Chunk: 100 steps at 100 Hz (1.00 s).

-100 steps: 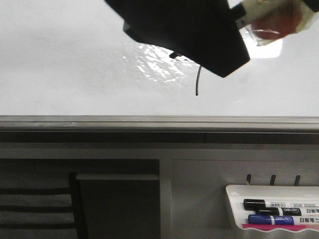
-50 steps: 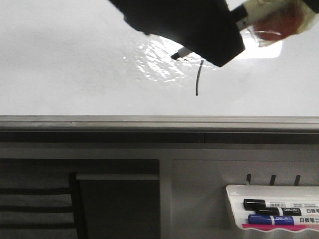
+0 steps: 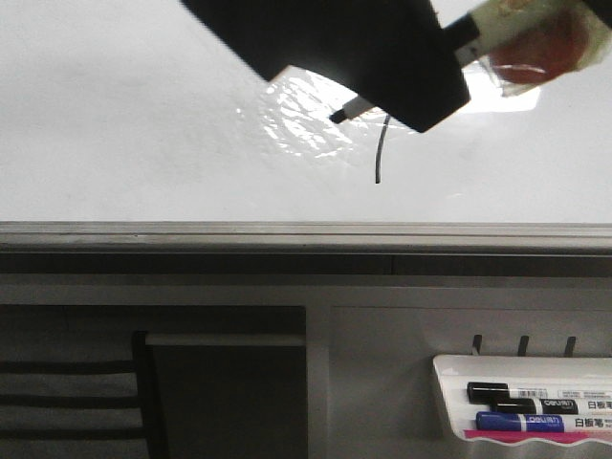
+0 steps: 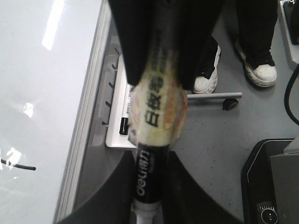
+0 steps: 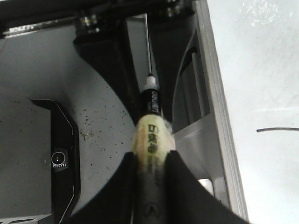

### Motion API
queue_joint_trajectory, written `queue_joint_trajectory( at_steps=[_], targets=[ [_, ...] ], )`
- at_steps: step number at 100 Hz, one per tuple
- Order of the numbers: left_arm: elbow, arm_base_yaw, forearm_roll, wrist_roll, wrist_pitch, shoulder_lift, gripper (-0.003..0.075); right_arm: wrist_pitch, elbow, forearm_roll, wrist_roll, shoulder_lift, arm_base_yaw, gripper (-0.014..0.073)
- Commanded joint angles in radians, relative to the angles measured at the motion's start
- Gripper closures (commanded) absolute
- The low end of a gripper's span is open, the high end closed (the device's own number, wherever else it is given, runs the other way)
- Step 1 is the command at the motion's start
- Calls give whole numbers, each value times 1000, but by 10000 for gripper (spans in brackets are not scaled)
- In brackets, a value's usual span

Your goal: Write number 7 on whiteboard

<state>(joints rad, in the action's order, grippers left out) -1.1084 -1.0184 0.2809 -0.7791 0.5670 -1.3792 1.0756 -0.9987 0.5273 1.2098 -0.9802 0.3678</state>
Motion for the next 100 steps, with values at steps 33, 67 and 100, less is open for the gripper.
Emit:
queue_joint_trajectory(
  at_steps=[33, 67, 100],
  targets=[
    [-36, 52, 20, 41, -32, 42, 741, -38, -66, -126, -113, 59, -27, 263],
    [-33, 349, -254, 580, 125, 114, 741, -69, -64, -350, -560, 222, -145, 263],
    [125, 593, -270, 712, -9, 116, 741, -130, -13, -345, -617, 234, -148, 263]
  ],
)
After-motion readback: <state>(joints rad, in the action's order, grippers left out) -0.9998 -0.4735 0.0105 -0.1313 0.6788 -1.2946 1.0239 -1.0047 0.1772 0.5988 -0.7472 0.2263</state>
